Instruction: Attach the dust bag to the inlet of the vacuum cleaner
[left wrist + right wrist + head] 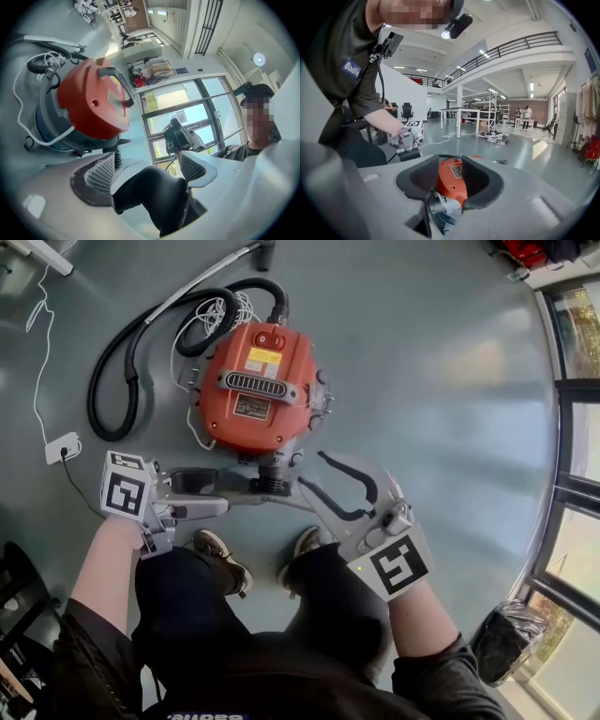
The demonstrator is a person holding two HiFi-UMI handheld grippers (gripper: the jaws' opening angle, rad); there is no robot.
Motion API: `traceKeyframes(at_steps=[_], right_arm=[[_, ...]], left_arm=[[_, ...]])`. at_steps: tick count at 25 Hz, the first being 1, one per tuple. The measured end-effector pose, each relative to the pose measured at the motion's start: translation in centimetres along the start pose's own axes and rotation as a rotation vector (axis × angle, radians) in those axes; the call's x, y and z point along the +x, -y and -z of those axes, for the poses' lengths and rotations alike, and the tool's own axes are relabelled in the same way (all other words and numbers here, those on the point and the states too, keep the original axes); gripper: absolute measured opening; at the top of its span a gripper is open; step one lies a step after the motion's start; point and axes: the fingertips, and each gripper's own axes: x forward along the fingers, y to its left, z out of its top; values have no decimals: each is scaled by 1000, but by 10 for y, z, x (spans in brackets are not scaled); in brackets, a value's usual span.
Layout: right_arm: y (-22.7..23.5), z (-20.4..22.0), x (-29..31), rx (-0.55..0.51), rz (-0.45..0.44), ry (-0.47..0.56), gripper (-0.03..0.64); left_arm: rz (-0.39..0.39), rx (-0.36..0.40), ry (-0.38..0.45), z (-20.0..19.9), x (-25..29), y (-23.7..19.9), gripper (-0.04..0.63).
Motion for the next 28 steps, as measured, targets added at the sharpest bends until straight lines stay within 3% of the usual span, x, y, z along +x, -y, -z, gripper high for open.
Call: traceKeyframes(at_steps=[17,21,28], right_arm=[[-57,-184,-111,110,-17,-87,146],[-65,-222,-136,123,-36,-87,146],[-87,-250,-185,264,-116,-60,146]], left_arm=[[-36,-73,189,-14,-57,246,430],[-59,-42,250,-24,-61,295,415],[-91,-8,390,-20,-63,383,397]])
